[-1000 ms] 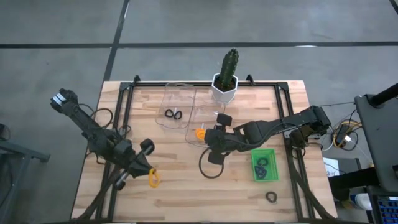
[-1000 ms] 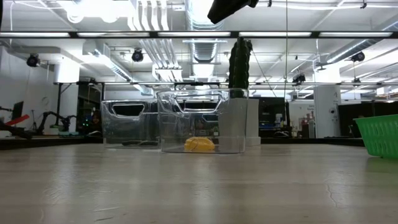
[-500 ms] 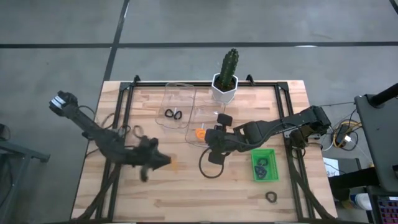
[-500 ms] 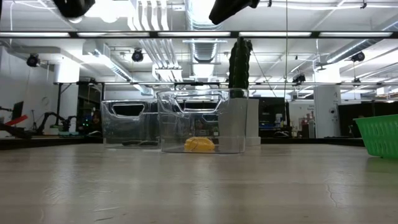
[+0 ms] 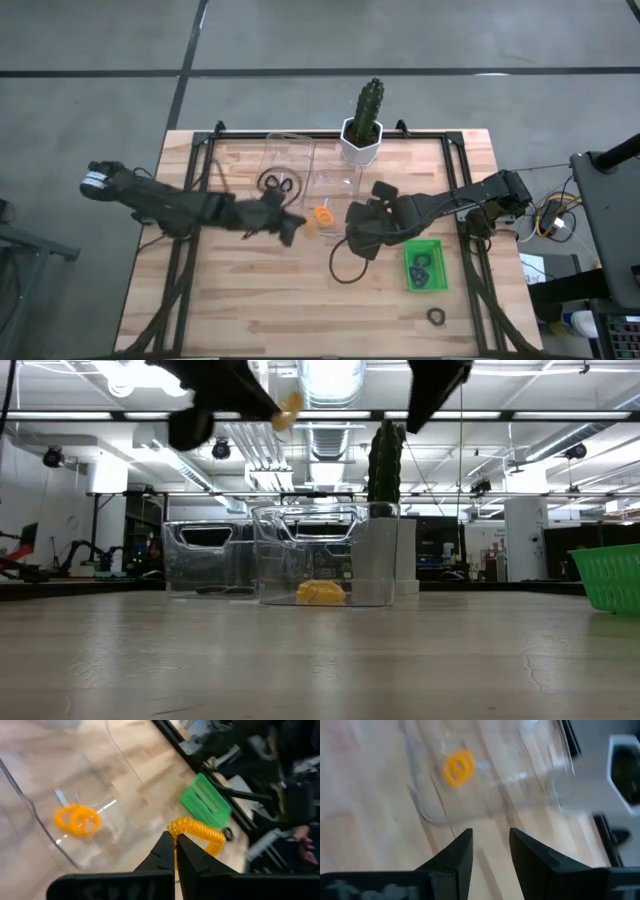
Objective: Sort spring keychains
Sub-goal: Put the yellow spring keychain into the right transparent bin
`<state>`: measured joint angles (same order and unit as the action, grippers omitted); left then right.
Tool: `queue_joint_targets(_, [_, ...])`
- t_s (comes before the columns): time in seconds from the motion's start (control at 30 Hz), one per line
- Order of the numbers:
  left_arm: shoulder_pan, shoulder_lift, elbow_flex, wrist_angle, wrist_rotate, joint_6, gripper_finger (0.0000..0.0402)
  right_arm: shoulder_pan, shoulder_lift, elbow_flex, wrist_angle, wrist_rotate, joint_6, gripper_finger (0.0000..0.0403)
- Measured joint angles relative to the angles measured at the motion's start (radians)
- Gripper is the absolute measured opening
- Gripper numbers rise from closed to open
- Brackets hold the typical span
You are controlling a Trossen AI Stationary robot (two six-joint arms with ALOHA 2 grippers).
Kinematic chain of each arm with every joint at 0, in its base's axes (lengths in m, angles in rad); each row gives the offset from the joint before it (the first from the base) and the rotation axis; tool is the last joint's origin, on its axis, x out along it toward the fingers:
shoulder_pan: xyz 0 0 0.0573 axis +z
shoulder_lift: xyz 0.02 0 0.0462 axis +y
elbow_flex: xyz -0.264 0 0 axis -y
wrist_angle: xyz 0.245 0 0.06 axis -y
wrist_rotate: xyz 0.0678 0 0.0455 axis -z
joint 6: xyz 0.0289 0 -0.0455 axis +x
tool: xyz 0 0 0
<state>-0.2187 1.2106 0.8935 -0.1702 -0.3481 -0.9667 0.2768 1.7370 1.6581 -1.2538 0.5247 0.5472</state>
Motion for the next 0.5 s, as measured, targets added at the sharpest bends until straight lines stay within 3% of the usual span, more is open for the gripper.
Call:
queue_joint_targets(0.1, [0.118, 0.052, 0.061, -0.031, 0.085, 0.068, 0.0, 0.004, 0.0, -0.001, -0.081, 0.005, 0.073, 0.0123])
queue_joint_targets(0.27, [0.296, 0.132, 0.126, -0.056, 0.237, 0.139, 0.0, 0.04, -0.032, -0.028, -0.109, 0.099, 0.146, 0.0123])
queue_joint_targets(0.5, [0.448, 0.248, 0.167, -0.058, 0.385, 0.18, 0.0, 0.109, -0.153, -0.075, -0.108, 0.103, 0.141, 0.0123])
